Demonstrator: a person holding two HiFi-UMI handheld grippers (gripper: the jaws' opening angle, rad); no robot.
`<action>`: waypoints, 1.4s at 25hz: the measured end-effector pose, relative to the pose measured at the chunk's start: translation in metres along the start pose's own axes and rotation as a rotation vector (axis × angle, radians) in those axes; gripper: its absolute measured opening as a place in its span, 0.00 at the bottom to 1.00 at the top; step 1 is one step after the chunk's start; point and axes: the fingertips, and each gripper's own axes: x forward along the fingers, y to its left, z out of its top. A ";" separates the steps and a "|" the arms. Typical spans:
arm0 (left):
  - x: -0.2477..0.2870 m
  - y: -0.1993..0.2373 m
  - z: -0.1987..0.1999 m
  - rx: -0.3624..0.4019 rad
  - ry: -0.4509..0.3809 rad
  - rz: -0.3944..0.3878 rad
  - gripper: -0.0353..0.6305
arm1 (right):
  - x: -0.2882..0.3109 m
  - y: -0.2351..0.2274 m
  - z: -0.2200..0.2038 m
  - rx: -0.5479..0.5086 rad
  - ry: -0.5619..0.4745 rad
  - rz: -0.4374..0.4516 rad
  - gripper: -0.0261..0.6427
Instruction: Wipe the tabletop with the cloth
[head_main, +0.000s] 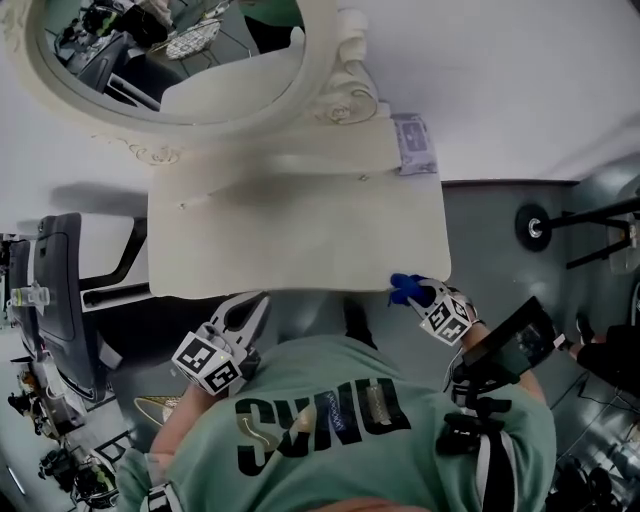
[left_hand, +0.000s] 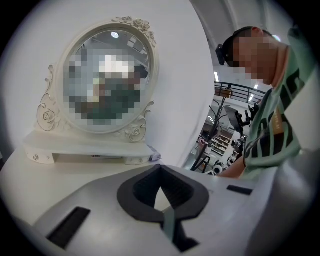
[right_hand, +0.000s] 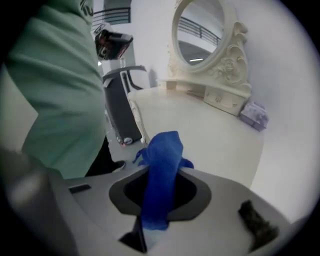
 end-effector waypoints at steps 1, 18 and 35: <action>0.000 -0.002 0.000 0.003 0.002 -0.004 0.05 | -0.005 -0.011 0.005 0.053 -0.044 -0.023 0.16; -0.030 -0.002 -0.009 0.003 0.018 0.071 0.05 | -0.009 -0.291 0.036 0.152 0.008 -0.490 0.16; 0.001 -0.013 -0.002 0.017 0.008 -0.008 0.05 | -0.064 -0.144 -0.030 0.412 -0.193 -0.308 0.16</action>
